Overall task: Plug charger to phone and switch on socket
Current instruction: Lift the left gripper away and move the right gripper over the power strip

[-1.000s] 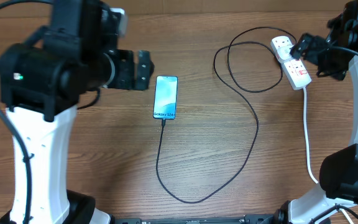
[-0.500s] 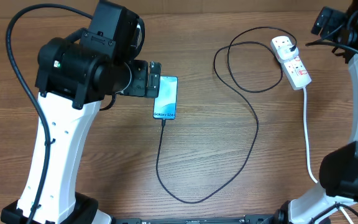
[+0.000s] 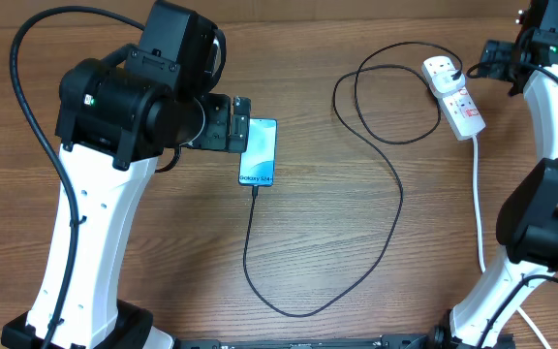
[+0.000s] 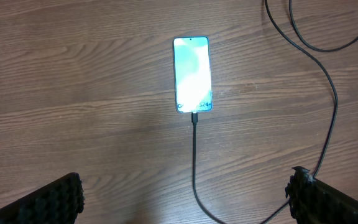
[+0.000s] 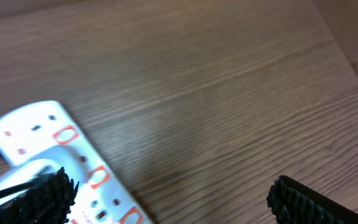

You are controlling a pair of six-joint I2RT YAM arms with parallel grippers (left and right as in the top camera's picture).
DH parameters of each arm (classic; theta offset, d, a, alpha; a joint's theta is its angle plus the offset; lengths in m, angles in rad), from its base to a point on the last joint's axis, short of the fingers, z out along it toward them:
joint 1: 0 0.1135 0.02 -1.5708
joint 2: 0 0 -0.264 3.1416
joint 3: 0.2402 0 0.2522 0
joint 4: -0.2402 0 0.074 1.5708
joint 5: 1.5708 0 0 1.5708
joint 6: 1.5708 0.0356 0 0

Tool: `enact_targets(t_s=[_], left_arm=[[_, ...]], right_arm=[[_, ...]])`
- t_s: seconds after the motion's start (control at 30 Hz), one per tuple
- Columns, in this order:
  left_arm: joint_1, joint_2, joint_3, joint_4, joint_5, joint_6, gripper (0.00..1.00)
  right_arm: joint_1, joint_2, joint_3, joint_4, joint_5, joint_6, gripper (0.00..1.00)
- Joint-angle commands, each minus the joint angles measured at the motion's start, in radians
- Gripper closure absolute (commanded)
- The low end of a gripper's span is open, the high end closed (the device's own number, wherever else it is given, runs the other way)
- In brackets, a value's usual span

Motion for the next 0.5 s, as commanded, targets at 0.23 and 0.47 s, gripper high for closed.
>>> enact_targets(t_s=[0.23, 0.47], left_arm=[[0.000, 0.002, -0.004, -0.001, -0.020, -0.013, 0.00], [0.000, 0.002, -0.004, -0.001, -0.019, -0.013, 0.00]], right_arm=[[-0.022, 0.126, 0.018, 0.011, 0.006, 0.000, 0.00], [-0.022, 0.172, 0.018, 0.019, 0.006, 0.016, 0.00]])
